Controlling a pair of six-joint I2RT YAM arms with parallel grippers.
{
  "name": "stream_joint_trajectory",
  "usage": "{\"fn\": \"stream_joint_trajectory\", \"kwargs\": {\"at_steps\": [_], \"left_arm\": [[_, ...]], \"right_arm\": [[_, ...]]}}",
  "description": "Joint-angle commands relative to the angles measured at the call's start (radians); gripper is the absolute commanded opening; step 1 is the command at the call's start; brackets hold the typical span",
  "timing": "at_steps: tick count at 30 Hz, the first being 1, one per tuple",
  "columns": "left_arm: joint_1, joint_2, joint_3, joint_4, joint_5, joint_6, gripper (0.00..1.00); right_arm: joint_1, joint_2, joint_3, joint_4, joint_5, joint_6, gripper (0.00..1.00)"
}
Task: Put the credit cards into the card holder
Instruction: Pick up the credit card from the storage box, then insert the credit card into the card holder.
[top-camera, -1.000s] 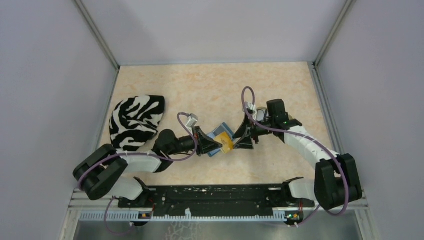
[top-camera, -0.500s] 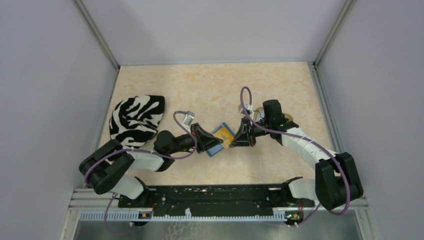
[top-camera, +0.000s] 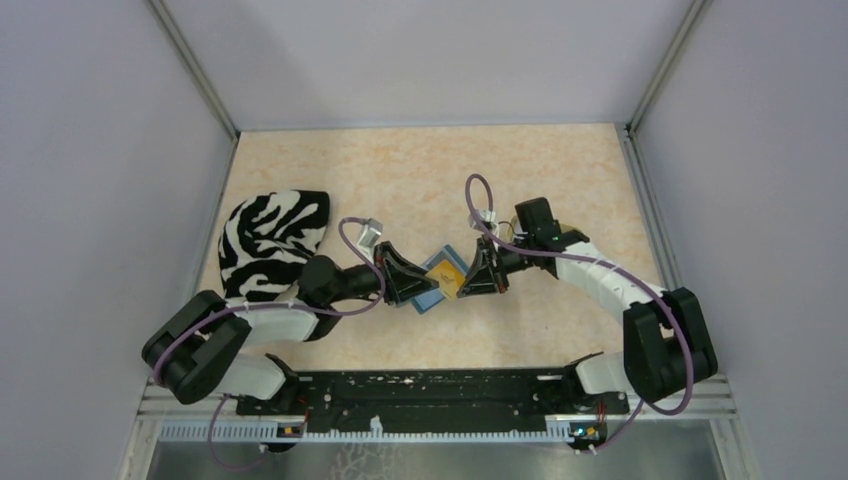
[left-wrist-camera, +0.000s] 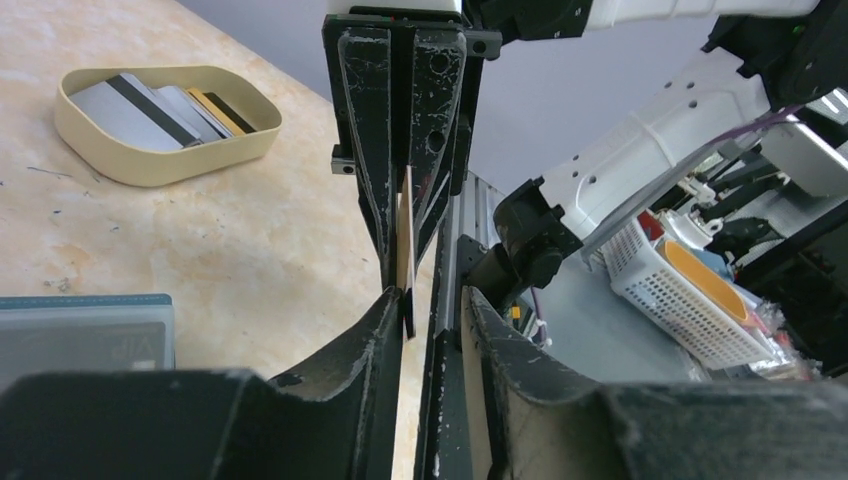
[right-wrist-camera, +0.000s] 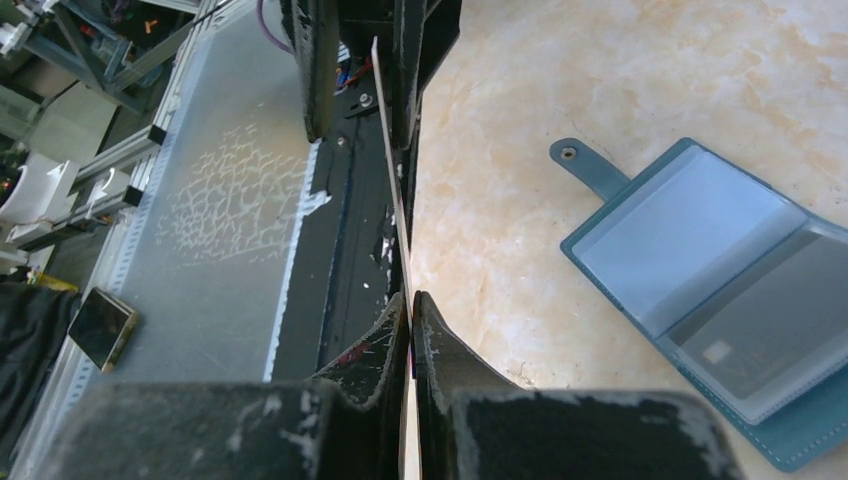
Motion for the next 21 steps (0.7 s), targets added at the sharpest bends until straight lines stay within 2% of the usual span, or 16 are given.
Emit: {"fn": "stream_joint_trajectory", "kwargs": {"at_steps": [1, 6, 8, 9, 10, 12, 13, 15, 18, 21], "left_arm": [[0.002, -0.020, 0.040, -0.063, 0.054, 0.046, 0.28], [0.003, -0.011, 0.052, -0.074, 0.073, 0.059, 0.00], [0.006, -0.020, 0.044, -0.072, 0.062, 0.062, 0.00], [0.011, -0.029, 0.035, -0.074, 0.047, 0.062, 0.00], [0.019, -0.039, 0.023, -0.083, 0.026, 0.056, 0.00], [0.044, -0.071, -0.012, -0.115, -0.033, 0.027, 0.00], [0.053, -0.087, -0.034, -0.130, -0.067, 0.007, 0.00], [0.062, -0.118, -0.098, -0.136, -0.148, -0.038, 0.00], [0.063, -0.123, -0.158, -0.136, -0.252, -0.124, 0.00], [0.062, -0.094, -0.162, -0.181, -0.299, -0.162, 0.00]], "right_arm": [[0.034, 0.018, 0.063, -0.094, 0.007, -0.115, 0.00], [0.037, 0.018, 0.061, -0.093, 0.009, -0.117, 0.00], [0.036, 0.019, 0.061, -0.090, 0.019, -0.118, 0.00], [0.036, 0.020, 0.065, -0.087, 0.035, -0.112, 0.04], [0.036, 0.020, 0.070, -0.084, 0.059, -0.105, 0.21], [0.033, 0.007, 0.084, -0.069, 0.148, -0.083, 0.42], [0.020, -0.005, 0.086, -0.056, 0.206, -0.066, 0.48], [-0.011, -0.037, 0.055, 0.068, 0.344, 0.034, 0.52], [-0.020, -0.047, 0.004, 0.207, 0.632, 0.167, 0.64], [-0.003, 0.047, 0.060, 0.166, 0.659, 0.207, 0.71]]}}
